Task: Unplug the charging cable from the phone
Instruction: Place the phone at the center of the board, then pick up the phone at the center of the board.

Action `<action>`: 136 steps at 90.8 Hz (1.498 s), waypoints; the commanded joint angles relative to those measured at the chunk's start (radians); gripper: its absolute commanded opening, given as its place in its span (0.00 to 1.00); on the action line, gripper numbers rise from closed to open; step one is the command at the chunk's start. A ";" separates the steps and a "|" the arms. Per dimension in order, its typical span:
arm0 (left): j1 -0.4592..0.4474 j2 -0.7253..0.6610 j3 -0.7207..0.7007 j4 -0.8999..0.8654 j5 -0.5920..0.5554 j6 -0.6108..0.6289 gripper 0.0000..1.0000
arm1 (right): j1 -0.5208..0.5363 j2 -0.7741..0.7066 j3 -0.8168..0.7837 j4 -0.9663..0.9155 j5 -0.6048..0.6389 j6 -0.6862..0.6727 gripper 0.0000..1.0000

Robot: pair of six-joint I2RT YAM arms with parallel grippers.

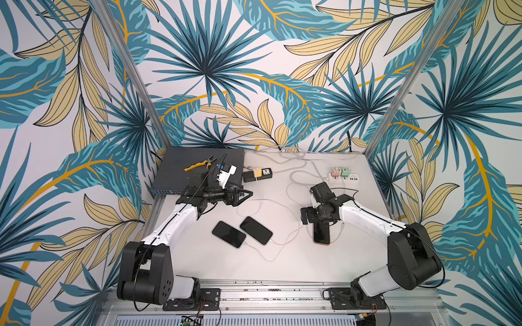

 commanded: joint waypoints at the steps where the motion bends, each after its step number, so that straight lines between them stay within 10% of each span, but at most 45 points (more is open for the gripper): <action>1: 0.012 -0.019 0.043 -0.026 -0.019 0.029 1.00 | 0.056 0.000 0.033 0.047 -0.057 -0.031 1.00; 54: 0.029 -0.024 0.054 -0.063 -0.049 0.054 1.00 | 0.357 0.235 0.254 0.097 -0.036 -0.145 1.00; 136: 0.035 -0.028 0.050 -0.075 -0.056 0.066 1.00 | 0.519 0.503 0.400 0.057 0.065 -0.239 1.00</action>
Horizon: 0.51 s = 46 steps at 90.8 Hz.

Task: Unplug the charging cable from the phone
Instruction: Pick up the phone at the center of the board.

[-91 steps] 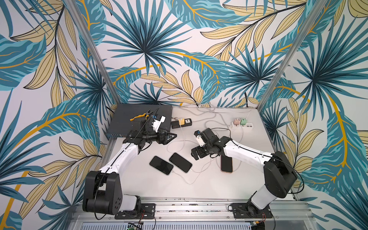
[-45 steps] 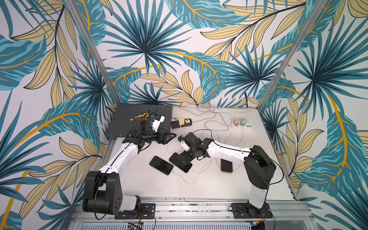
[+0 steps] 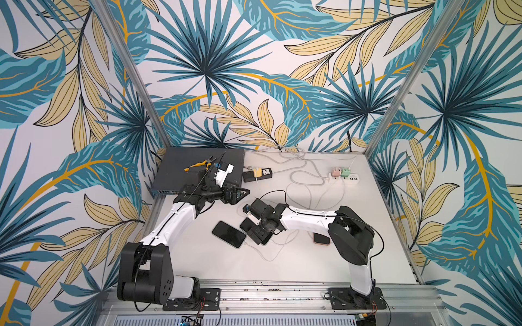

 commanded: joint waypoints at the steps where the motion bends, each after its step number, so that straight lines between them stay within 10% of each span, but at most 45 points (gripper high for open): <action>1: 0.009 -0.026 0.024 -0.016 -0.003 0.016 1.00 | 0.007 0.025 0.016 -0.025 0.021 -0.025 1.00; 46: 0.012 -0.028 0.025 -0.018 0.000 0.017 1.00 | 0.019 0.074 0.022 -0.037 -0.009 -0.054 0.96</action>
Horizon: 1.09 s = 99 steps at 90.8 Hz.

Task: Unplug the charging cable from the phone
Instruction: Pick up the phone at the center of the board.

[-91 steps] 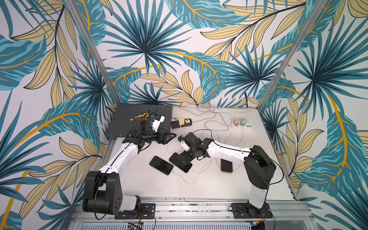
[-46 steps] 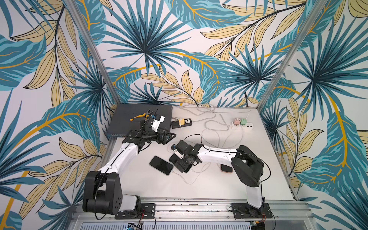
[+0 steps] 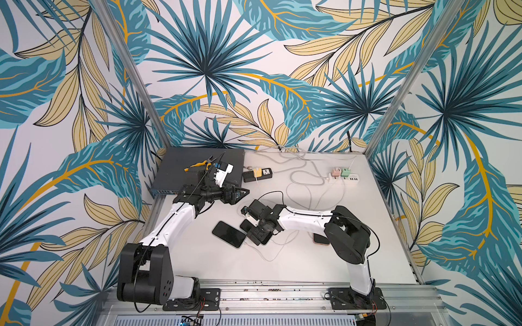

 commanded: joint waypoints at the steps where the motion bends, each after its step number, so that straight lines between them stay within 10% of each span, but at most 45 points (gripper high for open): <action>1: 0.009 -0.024 0.025 -0.011 0.003 0.017 1.00 | 0.011 0.044 0.002 -0.038 -0.004 -0.023 0.95; 53: 0.011 -0.029 0.024 -0.006 0.030 0.023 1.00 | -0.009 -0.004 0.004 -0.013 0.007 -0.015 0.63; 99: 0.011 -0.029 0.008 0.049 0.106 -0.022 1.00 | -0.182 -0.243 -0.174 0.376 -0.350 0.196 0.55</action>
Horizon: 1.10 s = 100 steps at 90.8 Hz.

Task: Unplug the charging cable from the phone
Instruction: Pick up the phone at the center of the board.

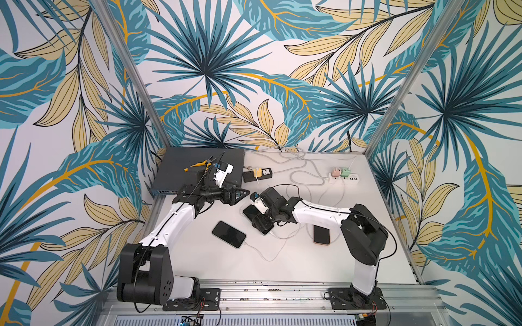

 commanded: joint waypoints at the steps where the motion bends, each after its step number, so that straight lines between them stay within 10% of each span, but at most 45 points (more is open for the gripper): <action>1: 0.007 -0.027 0.006 0.048 0.047 -0.024 1.00 | -0.039 -0.090 -0.069 0.195 -0.148 0.110 0.55; 56: -0.010 -0.012 -0.047 0.194 0.151 -0.143 1.00 | -0.142 -0.212 -0.435 1.154 -0.576 0.587 0.53; 100: -0.067 0.007 -0.077 0.305 0.231 -0.228 1.00 | -0.142 -0.137 -0.446 1.366 -0.685 0.686 0.54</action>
